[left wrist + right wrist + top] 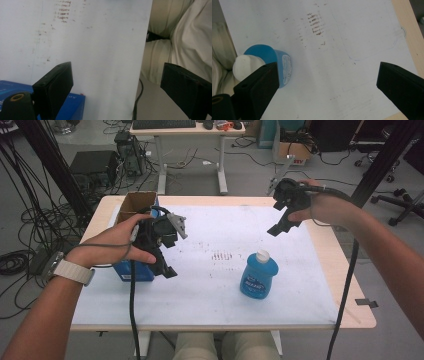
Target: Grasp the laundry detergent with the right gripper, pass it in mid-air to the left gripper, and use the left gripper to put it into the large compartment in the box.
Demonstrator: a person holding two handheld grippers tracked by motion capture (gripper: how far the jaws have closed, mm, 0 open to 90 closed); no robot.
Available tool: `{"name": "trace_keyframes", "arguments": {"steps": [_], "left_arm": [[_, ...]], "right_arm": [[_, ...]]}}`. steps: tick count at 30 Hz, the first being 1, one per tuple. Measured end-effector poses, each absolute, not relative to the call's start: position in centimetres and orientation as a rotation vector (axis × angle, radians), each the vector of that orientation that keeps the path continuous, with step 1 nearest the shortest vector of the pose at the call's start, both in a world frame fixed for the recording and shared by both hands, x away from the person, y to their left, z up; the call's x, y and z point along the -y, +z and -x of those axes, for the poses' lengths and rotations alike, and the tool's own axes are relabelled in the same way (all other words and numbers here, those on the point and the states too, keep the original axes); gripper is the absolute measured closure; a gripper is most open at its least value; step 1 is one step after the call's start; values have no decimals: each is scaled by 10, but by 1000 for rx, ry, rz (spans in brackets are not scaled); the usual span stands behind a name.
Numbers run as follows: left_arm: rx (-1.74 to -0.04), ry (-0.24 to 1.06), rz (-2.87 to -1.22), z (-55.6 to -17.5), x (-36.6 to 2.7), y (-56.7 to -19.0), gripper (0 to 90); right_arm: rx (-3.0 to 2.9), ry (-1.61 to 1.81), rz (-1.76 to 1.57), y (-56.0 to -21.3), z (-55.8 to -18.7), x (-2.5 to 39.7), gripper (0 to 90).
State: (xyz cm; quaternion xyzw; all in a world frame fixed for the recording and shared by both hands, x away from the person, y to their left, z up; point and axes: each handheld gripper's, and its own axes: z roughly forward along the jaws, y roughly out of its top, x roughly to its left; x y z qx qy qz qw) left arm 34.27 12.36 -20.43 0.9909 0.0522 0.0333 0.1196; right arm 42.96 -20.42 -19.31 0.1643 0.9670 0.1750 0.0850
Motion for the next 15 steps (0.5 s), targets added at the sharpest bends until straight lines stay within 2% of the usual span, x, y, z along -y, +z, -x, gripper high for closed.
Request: {"name": "trace_keyframes", "arguments": {"steps": [9,11,15], "left_arm": [[-118,107,-2912,-343,-121,-202,122],[-198,85,-2857,-339,-119,-204,127],[-196,90,-2855,-340,-119,-205,127]], "right_arm": [[-2889,529,-512,-179,-414,205,49],[-2899,539,-530,-176,-411,205,53],[-2907,540,-526,-173,-405,206,64]]}}
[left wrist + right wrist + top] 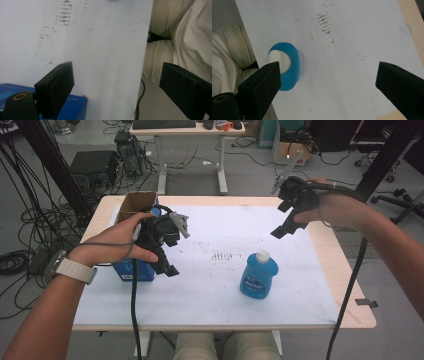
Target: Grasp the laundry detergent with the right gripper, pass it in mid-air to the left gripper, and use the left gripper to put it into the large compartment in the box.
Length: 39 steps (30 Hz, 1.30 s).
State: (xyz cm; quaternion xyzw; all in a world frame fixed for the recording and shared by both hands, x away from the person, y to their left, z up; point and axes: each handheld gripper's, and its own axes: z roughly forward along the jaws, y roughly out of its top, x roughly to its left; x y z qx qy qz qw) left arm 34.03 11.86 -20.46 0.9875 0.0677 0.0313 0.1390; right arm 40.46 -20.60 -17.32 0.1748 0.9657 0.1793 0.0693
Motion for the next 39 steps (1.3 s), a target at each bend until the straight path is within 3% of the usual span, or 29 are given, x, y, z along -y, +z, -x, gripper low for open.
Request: {"name": "trace_keyframes", "arguments": {"steps": [18,26,39], "left_arm": [[-121,117,-2877,-346,-117,-207,137],[-119,117,-2879,-347,-115,-208,142],[-113,120,-2873,-347,-113,-208,143]], "right_arm": [[-2943,550,-571,-183,-388,211,154],[-2986,551,-669,-191,-381,218,81],[-2935,676,-611,-200,-361,231,40]]}}
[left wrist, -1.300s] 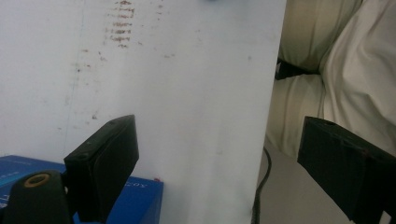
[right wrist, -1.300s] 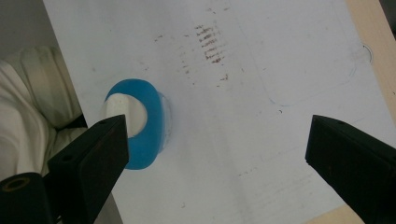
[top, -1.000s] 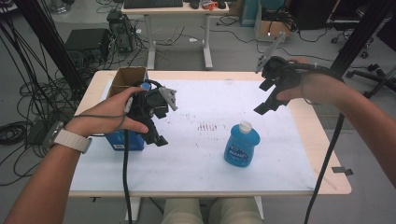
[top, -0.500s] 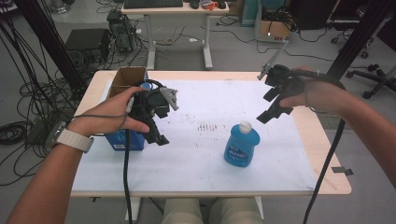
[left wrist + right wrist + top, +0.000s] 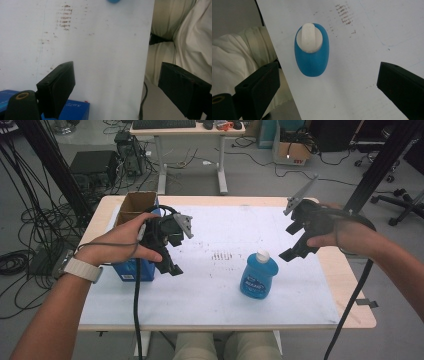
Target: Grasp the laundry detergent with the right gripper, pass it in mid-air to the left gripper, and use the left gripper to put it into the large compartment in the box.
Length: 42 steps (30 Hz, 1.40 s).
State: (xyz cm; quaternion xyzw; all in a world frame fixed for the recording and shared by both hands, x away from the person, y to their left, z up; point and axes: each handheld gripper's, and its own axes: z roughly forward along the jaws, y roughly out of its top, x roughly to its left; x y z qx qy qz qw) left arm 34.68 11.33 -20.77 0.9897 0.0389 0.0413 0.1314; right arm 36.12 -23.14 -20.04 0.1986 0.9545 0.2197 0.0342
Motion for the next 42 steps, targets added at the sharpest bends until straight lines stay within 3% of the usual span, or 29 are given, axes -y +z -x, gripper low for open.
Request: {"name": "trace_keyframes", "arguments": {"steps": [9,42], "left_arm": [[-109,122,-2870,-347,-112,-208,142],[-128,121,-2851,-350,-114,-214,142]], "right_arm": [[-2889,767,-590,-222,-343,233,44],[-2726,1048,-536,-288,-335,250,32]]}}
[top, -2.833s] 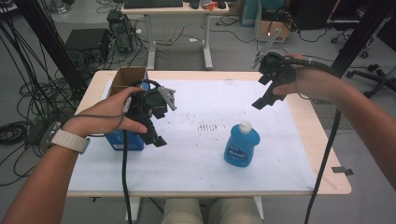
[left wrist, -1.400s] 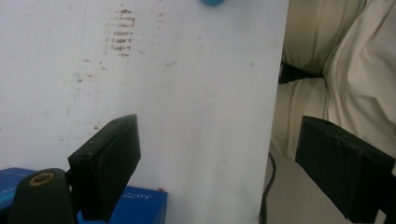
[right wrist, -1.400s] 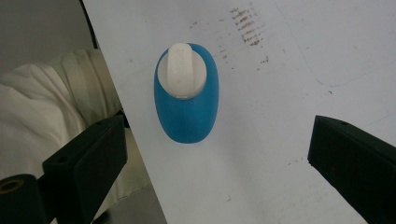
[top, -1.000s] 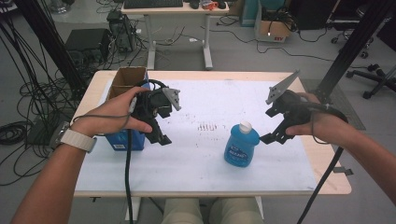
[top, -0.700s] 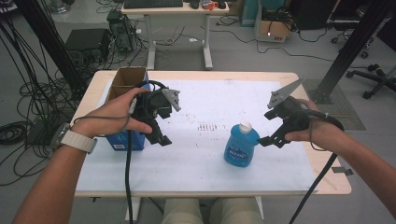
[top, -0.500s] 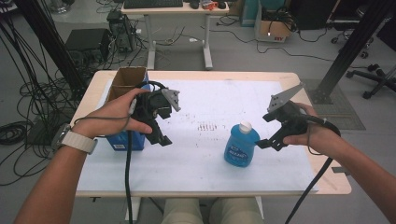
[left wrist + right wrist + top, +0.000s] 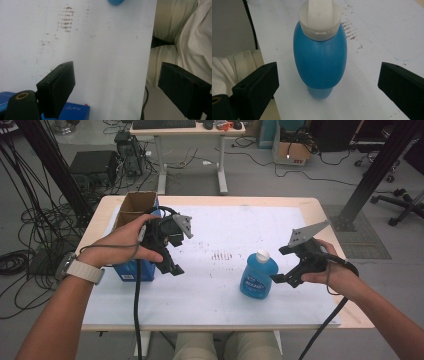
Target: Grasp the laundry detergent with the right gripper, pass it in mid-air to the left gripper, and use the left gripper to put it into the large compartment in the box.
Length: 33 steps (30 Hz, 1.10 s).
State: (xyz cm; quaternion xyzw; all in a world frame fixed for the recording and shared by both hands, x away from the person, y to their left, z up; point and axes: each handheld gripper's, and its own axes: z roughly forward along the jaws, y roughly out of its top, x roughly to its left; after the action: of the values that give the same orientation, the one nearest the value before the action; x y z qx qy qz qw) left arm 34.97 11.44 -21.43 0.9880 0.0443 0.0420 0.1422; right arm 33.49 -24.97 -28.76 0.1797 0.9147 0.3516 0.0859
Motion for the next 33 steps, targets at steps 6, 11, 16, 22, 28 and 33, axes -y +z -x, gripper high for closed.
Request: {"name": "trace_keyframes", "arguments": {"steps": [6,11,16,22,28,33], "left_arm": [[-129,119,-2848,-350,-115,-215,143],[-130,117,-2853,-350,-113,-217,143],[-129,119,-2855,-350,-113,-217,142],[-125,120,-2855,-351,-111,-218,143],[-131,120,-2852,-350,-112,-219,147],[-137,122,-2851,-350,-113,-219,147]], "right_arm": [[-2682,1112,-557,-300,-331,252,38],[-2646,1146,-557,-306,-327,254,40],[-2629,1177,-584,-311,-326,257,40],[-2610,1226,-567,-315,-325,260,25],[-2580,1254,-596,-321,-323,260,23],[-2567,1284,-594,-326,-323,262,24]]}}
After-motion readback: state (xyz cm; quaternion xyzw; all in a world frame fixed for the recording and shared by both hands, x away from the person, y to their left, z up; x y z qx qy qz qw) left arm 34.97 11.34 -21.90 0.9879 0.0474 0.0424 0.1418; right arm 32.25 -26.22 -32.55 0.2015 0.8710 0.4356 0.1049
